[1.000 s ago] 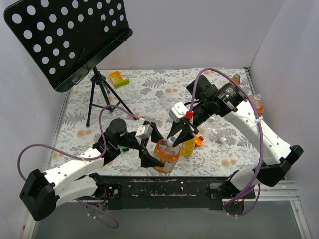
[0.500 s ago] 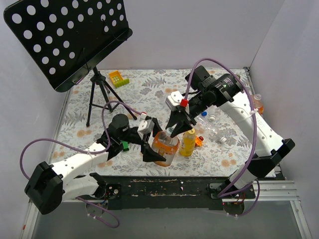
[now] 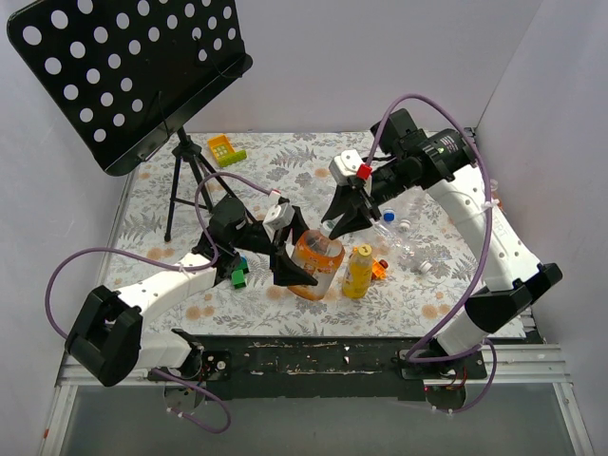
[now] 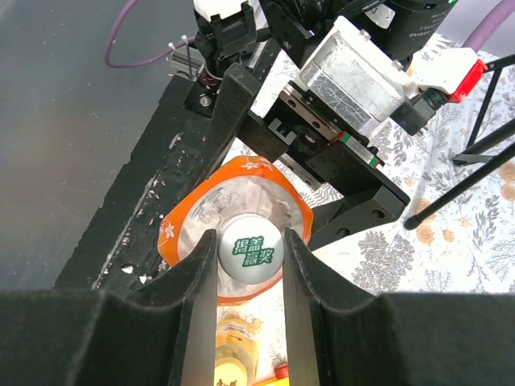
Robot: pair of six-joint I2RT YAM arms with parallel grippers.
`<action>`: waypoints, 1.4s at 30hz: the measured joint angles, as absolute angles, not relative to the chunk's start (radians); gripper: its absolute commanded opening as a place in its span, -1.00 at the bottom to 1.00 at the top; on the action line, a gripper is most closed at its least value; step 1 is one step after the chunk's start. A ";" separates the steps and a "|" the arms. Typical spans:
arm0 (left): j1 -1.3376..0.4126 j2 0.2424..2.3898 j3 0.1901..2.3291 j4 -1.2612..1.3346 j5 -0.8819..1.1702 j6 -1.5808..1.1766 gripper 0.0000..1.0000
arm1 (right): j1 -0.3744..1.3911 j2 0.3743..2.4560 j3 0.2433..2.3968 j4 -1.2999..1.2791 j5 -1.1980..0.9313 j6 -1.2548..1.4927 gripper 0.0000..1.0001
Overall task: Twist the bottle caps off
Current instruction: Pick up the plastic bottle at the center of the board, then unscrew the bottle cap from the plastic bottle.
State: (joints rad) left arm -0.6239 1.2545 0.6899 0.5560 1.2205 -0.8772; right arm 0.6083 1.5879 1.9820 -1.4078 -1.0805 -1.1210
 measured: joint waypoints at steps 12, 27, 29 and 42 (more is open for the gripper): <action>-0.596 1.269 0.741 0.348 1.219 -0.751 -1.00 | 0.585 1.562 1.867 -1.293 -1.102 -1.115 -0.60; -0.601 1.218 0.732 0.095 0.937 -0.515 -1.00 | 0.569 1.530 1.716 -0.953 -1.053 -0.887 0.64; -0.602 1.211 0.719 0.084 0.897 -0.500 -1.00 | 0.569 1.529 1.716 -0.918 -1.043 -0.849 0.69; -0.618 1.090 0.680 0.048 0.622 -0.468 -1.00 | 0.569 1.350 1.357 -0.464 -0.763 -0.091 0.72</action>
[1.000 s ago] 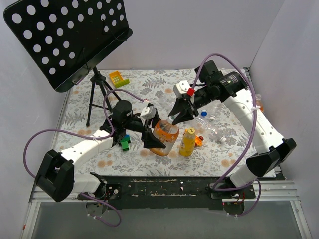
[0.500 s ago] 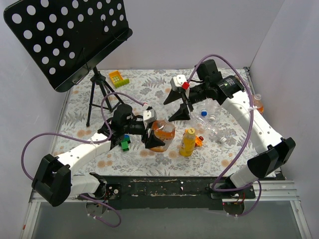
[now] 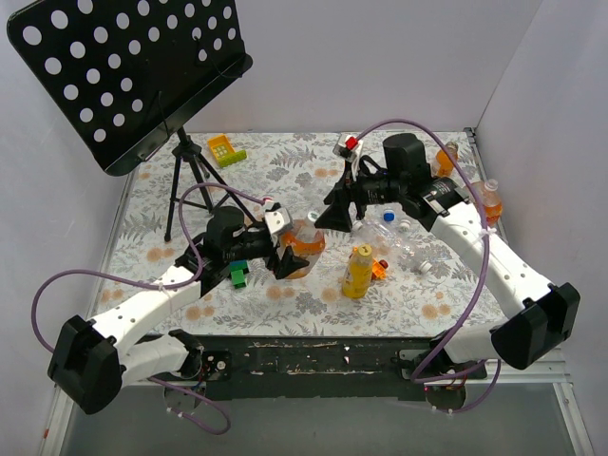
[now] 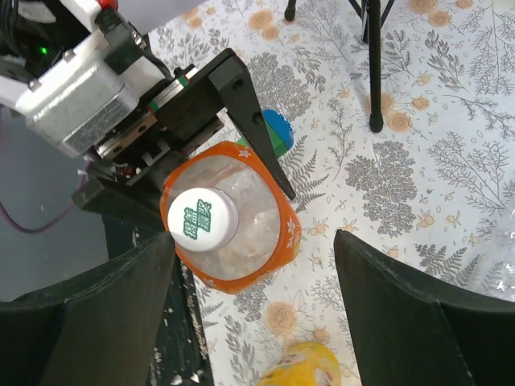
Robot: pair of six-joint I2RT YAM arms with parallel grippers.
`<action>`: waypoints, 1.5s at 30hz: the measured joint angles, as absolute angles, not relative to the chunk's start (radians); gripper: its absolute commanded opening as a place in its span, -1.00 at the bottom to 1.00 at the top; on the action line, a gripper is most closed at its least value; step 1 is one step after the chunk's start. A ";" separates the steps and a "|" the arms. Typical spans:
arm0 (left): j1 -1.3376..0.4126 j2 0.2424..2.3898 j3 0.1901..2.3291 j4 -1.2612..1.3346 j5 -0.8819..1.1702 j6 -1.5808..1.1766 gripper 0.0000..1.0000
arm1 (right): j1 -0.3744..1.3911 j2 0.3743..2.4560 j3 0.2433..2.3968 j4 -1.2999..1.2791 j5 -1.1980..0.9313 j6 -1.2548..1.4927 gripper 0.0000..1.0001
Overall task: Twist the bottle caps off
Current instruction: Unscrew the bottle cap from the plastic bottle.
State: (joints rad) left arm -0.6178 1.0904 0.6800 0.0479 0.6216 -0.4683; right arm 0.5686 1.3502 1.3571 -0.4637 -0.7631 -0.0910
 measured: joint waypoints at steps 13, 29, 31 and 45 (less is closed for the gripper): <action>-0.661 1.082 0.680 -0.015 0.503 -0.477 -1.00 | 0.580 1.411 1.393 -0.393 -0.720 0.070 0.27; -0.662 1.104 0.686 -0.032 0.455 -0.520 -1.00 | 0.617 1.415 1.398 -0.454 -0.682 0.017 0.14; -0.662 1.104 0.688 -0.033 0.451 -0.524 -1.00 | 0.617 1.415 1.401 -0.462 -0.680 0.017 0.14; -0.663 1.103 0.690 -0.052 0.437 -0.541 -1.00 | 0.624 1.462 1.444 -0.494 -0.700 -0.020 0.15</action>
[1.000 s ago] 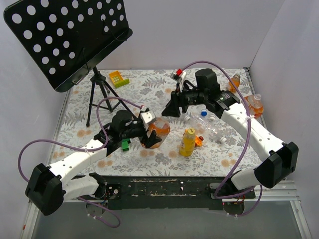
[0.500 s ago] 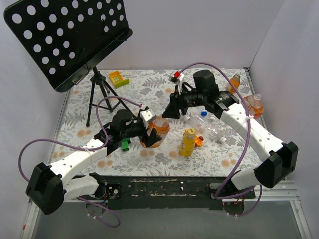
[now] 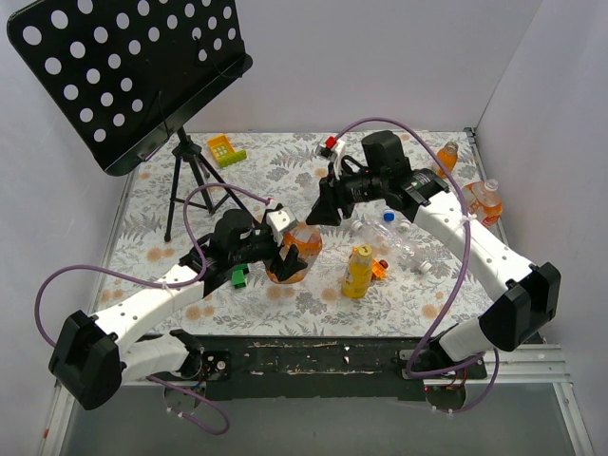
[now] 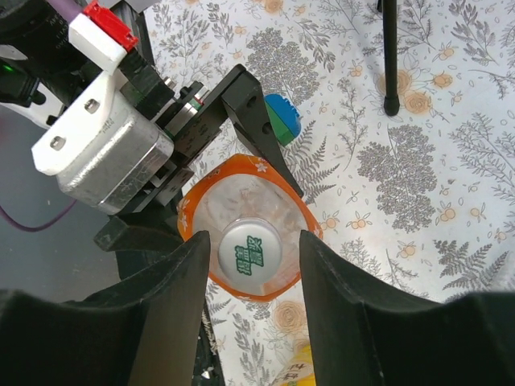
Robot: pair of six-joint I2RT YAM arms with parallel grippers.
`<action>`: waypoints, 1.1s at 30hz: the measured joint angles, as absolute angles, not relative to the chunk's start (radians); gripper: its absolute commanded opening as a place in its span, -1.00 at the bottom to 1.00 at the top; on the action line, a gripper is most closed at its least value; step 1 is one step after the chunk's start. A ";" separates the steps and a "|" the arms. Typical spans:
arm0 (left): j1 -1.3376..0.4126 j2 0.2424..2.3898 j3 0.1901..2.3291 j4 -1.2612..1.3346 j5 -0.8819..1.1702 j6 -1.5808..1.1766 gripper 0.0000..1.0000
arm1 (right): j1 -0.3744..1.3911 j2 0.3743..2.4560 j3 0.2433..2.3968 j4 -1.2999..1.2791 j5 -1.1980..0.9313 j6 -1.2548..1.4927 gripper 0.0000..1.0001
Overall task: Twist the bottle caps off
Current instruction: Unscrew the bottle cap from the plastic bottle.
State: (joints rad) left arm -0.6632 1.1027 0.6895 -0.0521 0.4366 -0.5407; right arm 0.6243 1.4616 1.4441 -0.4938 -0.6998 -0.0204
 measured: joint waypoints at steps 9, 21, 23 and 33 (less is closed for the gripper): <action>-0.663 1.094 0.690 -0.052 0.436 -0.540 -1.00 | 0.624 1.466 1.444 -0.502 -0.704 -0.035 -0.35; -0.663 1.068 0.691 -0.097 0.506 -0.454 -1.00 | 0.623 1.516 1.559 -0.716 -0.835 -0.362 -0.97; -0.662 1.066 0.702 -0.125 0.533 -0.401 -1.00 | 0.626 1.543 1.621 -0.842 -0.869 -0.538 -0.97; -0.642 1.066 0.721 -0.224 0.643 -0.231 -1.00 | 0.641 1.551 1.672 -1.136 -0.938 -1.232 -0.97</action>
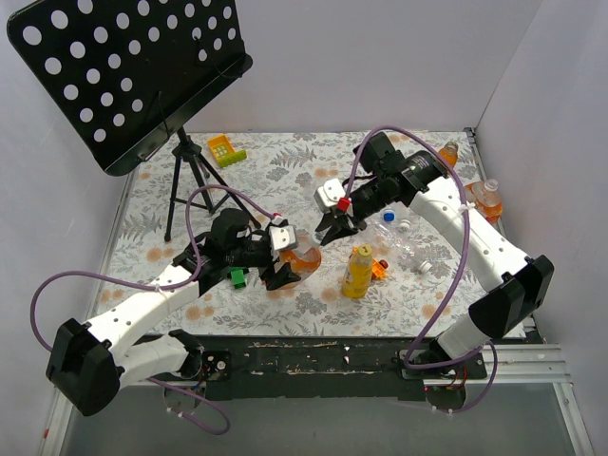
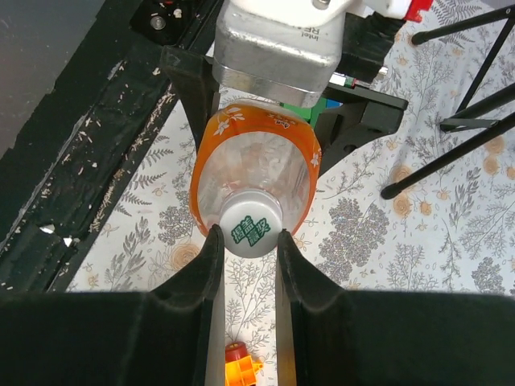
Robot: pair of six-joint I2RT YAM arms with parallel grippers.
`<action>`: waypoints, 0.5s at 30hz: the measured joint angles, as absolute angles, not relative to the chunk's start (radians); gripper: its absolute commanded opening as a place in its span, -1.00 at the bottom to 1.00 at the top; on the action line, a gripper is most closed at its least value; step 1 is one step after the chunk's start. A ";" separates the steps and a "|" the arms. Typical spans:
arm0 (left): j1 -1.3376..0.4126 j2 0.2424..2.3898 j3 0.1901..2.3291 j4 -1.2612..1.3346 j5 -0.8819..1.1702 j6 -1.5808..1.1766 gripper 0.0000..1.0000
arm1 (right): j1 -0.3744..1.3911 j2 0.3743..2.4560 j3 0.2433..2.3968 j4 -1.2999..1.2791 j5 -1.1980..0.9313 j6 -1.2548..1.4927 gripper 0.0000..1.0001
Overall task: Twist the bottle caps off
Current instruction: Unscrew the bottle cap from the plastic bottle.
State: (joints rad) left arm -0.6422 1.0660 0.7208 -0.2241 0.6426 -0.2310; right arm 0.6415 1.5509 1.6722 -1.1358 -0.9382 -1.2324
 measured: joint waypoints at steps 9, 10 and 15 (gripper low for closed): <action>-0.636 1.063 0.717 -0.227 0.610 -0.293 -1.00 | 0.641 1.492 1.571 -0.900 -0.928 -0.939 0.29; -0.637 1.062 0.714 -0.231 0.604 -0.303 -1.00 | 0.641 1.483 1.564 -0.866 -0.923 -0.892 0.34; -0.639 1.054 0.709 -0.243 0.569 -0.348 -1.00 | 0.601 1.401 1.483 -0.640 -0.915 -0.535 0.41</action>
State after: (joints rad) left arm -0.6388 1.0538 0.7090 -0.2432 0.5686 -0.3477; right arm 0.6006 1.4006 1.4826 -0.6403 -0.9146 -0.5350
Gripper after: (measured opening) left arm 0.755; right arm 0.715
